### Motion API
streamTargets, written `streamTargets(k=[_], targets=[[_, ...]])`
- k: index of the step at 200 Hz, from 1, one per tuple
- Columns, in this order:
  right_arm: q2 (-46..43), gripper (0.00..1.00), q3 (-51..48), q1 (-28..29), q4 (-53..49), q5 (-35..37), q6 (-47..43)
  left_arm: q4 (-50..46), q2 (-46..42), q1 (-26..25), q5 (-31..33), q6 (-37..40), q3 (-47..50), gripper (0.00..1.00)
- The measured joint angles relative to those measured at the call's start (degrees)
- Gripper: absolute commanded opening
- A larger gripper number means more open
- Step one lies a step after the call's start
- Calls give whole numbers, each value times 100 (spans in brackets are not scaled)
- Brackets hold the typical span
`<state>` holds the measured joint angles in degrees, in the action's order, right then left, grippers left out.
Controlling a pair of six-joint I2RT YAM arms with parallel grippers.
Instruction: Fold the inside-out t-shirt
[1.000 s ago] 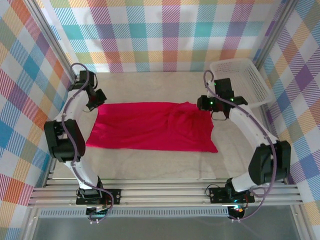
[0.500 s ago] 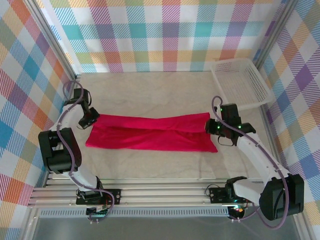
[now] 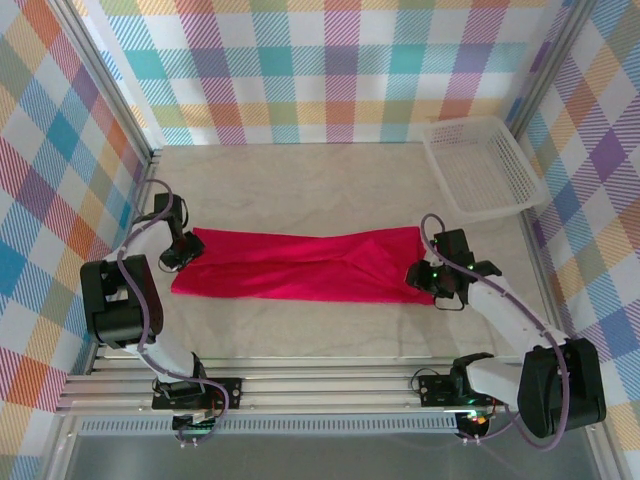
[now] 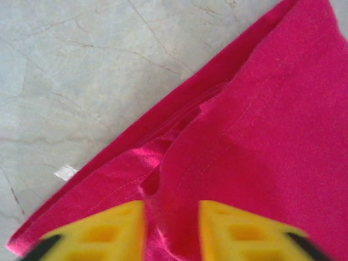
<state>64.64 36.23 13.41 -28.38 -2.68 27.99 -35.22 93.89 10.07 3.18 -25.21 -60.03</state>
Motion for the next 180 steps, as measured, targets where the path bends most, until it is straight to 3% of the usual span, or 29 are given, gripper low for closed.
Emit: streamTargets(k=[9,26,45,80,122,158,180], targets=[[-20,43,92,7,-81,35,24,9,-28,-2,-4,-35,0,59],[-20,43,363,103,-122,31,35,7,-144,-94,22,-52,-22,59],[278,51,817,433,-17,26,17,4,-350,-372,155,-61,-116,58],[1958,54,2002,1132,199,223,-264,92,-688,-1080,168,-81,-212,58],[3504,59,3093,1338,197,518,-774,90,-695,-1139,149,-94,-192,58],[3915,58,3609,1526,111,763,-1106,90,-693,-1139,160,-94,-162,57],[4022,46,3766,1648,46,881,-1268,92,-673,-1139,157,-94,-162,57]])
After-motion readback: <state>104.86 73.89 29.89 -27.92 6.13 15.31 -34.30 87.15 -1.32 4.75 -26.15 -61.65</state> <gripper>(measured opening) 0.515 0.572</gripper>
